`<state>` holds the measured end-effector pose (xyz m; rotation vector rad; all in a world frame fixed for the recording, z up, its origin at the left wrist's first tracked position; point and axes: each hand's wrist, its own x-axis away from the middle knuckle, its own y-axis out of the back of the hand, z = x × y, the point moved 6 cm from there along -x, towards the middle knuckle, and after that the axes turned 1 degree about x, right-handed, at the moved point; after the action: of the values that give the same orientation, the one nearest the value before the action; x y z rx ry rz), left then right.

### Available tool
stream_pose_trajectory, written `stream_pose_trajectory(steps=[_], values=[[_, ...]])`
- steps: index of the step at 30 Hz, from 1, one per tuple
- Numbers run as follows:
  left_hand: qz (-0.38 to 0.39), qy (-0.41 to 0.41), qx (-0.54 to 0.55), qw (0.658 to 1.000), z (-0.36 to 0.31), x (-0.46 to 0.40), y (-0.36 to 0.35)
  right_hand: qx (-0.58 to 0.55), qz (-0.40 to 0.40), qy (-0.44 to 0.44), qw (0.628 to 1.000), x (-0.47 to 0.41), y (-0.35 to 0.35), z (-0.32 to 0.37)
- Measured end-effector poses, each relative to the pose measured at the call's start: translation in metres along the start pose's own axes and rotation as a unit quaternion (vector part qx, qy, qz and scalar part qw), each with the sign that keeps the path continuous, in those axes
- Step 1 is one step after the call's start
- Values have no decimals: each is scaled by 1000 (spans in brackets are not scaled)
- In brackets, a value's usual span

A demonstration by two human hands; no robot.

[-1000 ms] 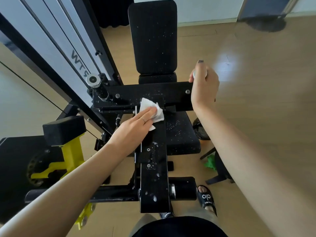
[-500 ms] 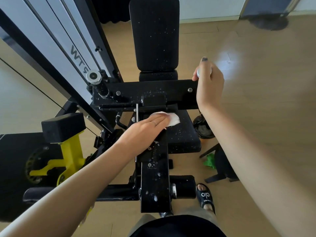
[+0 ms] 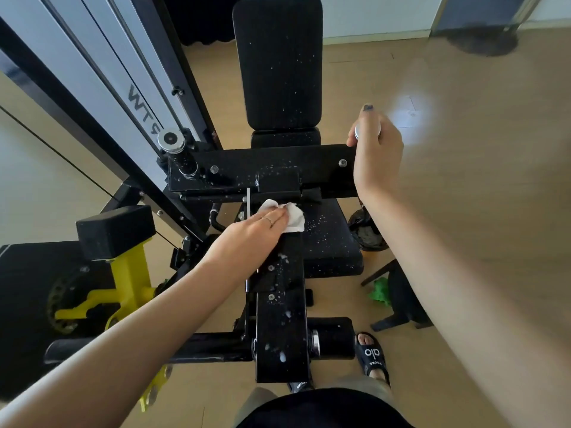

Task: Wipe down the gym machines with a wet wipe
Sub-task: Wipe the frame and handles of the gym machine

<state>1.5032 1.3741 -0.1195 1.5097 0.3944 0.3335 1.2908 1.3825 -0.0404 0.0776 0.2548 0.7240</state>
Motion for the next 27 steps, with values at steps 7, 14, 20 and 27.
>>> stream_pose_trajectory(steps=[7, 14, 20, 27], values=[[22, -23, -113, 993, -15, -13, -15, -12, -16, -9, 1000, 2, -1, 2], [12, 7, -119, 993, 19, 4, 14, -14, -22, -4, 1000, 3, -2, 2], [-38, 104, -60, 992, 36, -6, 36, -17, -26, 1, 1000, 3, -2, 0], [-57, 91, -3, 994, 5, -33, 12, -12, -36, 7, 999, 2, -2, 0]])
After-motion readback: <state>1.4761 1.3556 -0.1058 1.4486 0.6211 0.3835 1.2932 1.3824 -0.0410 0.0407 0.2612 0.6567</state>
